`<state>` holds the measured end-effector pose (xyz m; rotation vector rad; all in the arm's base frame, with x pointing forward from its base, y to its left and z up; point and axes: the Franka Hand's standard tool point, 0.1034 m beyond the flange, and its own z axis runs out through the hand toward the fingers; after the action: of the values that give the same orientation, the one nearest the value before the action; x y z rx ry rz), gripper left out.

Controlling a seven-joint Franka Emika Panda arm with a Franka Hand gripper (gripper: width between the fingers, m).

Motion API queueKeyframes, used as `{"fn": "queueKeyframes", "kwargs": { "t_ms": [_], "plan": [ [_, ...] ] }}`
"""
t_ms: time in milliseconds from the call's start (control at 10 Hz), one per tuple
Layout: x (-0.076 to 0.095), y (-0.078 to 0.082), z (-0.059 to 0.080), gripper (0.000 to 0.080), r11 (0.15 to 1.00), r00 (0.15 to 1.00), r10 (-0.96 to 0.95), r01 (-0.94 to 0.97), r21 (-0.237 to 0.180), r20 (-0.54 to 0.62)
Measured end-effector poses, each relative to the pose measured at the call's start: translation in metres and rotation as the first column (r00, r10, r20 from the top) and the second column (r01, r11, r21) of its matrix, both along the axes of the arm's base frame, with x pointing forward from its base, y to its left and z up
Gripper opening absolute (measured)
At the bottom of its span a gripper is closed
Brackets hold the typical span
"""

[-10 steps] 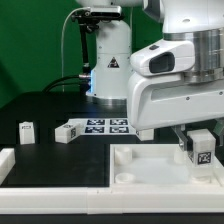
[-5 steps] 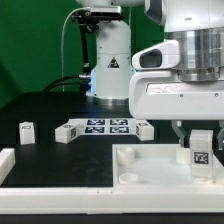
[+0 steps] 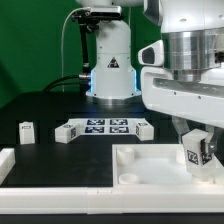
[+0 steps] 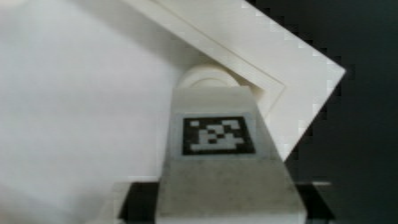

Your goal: Assemble one leg

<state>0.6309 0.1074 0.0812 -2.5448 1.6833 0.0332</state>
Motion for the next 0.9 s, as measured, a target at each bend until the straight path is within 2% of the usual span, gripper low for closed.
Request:
{"fn": "queueKeyframes", "kwargs": {
  "t_ms": [300,500,600,700,800,900],
  "plan": [
    [-0.0025,0.0035,0.0,0.0294,0.956,0.955,-0.293,0.293,0.011,-0.039],
    [-0.0029,0.0045,0.0,0.0294,0.919,0.918,-0.392,0.394,0.014,-0.052],
    [-0.0032,0.0063,-0.0004,0.0412,0.916,0.915,-0.4,0.401,0.02,-0.056],
    [-0.0033,0.0068,-0.0005,0.0412,0.928,0.927,-0.372,0.373,0.021,-0.053],
    [-0.0029,0.0075,-0.0002,0.0543,0.94,0.94,-0.338,0.339,0.023,-0.045],
    [-0.0022,0.0104,0.0004,0.0628,0.947,0.947,-0.32,0.321,0.027,-0.027]
  ]
}}
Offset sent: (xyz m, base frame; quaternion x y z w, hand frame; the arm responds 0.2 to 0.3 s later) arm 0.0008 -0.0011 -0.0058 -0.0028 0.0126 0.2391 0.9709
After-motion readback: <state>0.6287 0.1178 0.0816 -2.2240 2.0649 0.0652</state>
